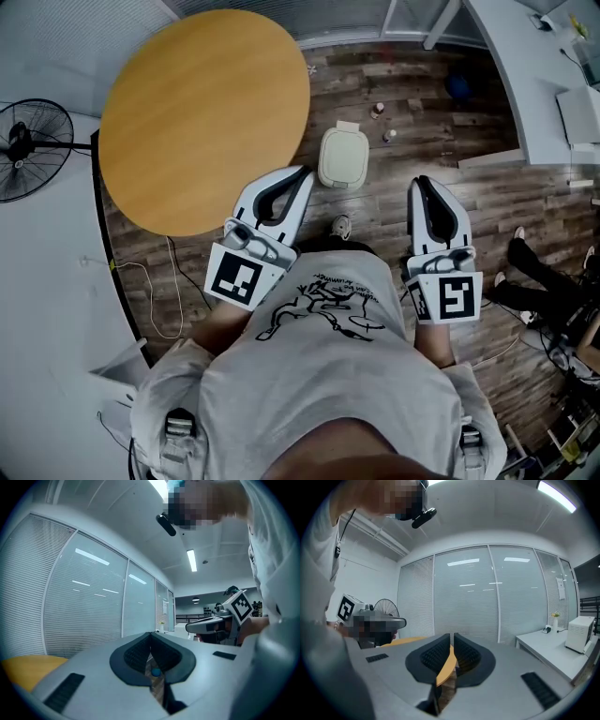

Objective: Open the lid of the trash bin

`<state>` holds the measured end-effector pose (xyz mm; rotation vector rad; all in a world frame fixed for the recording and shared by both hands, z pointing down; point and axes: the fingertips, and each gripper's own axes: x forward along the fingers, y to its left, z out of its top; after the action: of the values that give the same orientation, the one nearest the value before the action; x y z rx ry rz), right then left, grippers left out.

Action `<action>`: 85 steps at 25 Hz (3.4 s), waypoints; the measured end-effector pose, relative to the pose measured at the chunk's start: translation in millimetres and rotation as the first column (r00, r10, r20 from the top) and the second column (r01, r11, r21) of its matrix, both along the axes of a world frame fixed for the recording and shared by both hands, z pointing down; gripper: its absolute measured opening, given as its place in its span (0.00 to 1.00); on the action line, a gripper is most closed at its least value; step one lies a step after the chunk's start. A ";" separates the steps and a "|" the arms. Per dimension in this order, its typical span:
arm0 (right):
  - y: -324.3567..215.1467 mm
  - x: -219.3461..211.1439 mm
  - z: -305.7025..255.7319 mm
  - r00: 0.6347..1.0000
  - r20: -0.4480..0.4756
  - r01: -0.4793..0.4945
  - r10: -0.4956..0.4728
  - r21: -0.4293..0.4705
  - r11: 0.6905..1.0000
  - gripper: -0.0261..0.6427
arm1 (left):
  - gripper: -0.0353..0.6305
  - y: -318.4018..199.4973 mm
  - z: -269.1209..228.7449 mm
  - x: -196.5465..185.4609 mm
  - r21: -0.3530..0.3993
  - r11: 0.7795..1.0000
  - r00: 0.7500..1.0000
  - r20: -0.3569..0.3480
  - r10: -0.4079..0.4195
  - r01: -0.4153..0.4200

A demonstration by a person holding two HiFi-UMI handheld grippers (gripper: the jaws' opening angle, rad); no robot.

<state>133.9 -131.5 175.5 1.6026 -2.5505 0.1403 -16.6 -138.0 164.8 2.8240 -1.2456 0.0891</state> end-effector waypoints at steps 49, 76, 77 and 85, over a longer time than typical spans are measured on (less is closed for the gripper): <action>-52.9 -24.6 107.2 0.998 -0.047 -0.047 0.039 -0.190 0.981 0.08 | 0.08 -49.6 124.0 -0.8 -0.215 0.971 0.994 -0.039 0.102 -0.108; -34.7 -32.1 298.9 0.990 -0.139 -0.050 -0.006 -0.398 0.916 0.10 | 0.08 -40.9 309.7 22.5 -0.350 0.928 0.985 0.062 0.160 -0.128; -31.8 -32.7 306.5 0.989 -0.147 -0.048 -0.013 -0.403 0.914 0.10 | 0.08 -39.0 316.2 22.2 -0.352 0.927 0.985 0.067 0.160 -0.127; -17.5 -38.9 372.6 0.978 -0.195 -0.021 -0.068 -0.421 0.907 0.10 | 0.08 -26.5 377.2 26.1 -0.386 0.915 0.978 0.117 0.174 -0.117</action>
<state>95.0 -149.0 548.0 1.3412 -2.1896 0.4638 9.5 -164.5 542.0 2.5998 -0.9147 0.4993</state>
